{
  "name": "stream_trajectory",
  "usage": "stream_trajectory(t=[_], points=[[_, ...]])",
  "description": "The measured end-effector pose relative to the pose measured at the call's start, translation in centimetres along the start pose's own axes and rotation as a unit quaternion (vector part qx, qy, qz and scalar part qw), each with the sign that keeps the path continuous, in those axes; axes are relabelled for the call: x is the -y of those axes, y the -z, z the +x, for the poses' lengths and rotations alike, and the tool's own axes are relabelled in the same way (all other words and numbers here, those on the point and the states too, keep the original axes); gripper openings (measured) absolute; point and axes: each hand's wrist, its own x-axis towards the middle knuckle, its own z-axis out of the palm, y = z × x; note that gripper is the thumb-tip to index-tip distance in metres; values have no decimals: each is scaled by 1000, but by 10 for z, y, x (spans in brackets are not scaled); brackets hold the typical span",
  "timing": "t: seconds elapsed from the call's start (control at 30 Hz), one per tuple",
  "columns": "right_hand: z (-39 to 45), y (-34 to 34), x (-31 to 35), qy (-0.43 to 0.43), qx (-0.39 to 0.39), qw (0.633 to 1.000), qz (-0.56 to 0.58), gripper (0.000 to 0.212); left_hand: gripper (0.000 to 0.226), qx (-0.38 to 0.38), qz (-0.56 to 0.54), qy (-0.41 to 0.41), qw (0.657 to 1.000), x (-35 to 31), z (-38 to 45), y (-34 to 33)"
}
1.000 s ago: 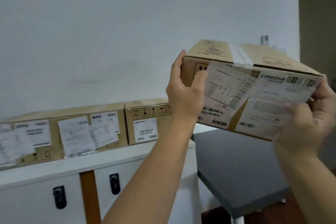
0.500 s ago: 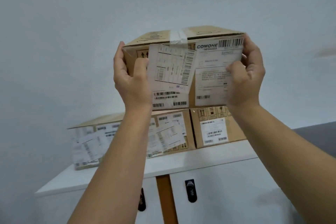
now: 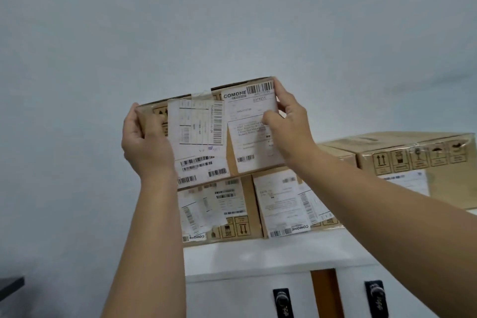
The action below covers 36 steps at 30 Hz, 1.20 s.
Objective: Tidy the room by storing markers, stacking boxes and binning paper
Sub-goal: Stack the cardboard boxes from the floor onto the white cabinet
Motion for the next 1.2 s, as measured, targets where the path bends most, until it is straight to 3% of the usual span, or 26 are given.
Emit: stream_trajectory(t=[0.07, 0.17, 0.4, 0.5, 0.7, 0.87, 1.2], points=[[2, -12, -17, -33, 24, 999, -26, 76, 49, 23, 56, -6, 998, 16, 16, 6], [6, -21, -36, -62, 72, 993, -74, 80, 81, 86, 83, -3, 993, 37, 38, 10], [23, -27, -62, -130, 190, 937, -263, 85, 60, 209, 209, 52, 954, 106, 82, 37], [15, -34, -79, -155, 201, 917, -309, 77, 36, 248, 227, 82, 938, 136, 75, 52], [12, -36, -95, -137, 167, 918, -334, 58, 61, 230, 209, 103, 945, 155, 60, 58], [0, -35, -94, -126, 175, 895, -390, 51, 52, 204, 223, 101, 948, 150, 49, 56], [-5, -43, -100, -108, 188, 840, -498, 41, 59, 163, 248, 111, 949, 152, 45, 55]])
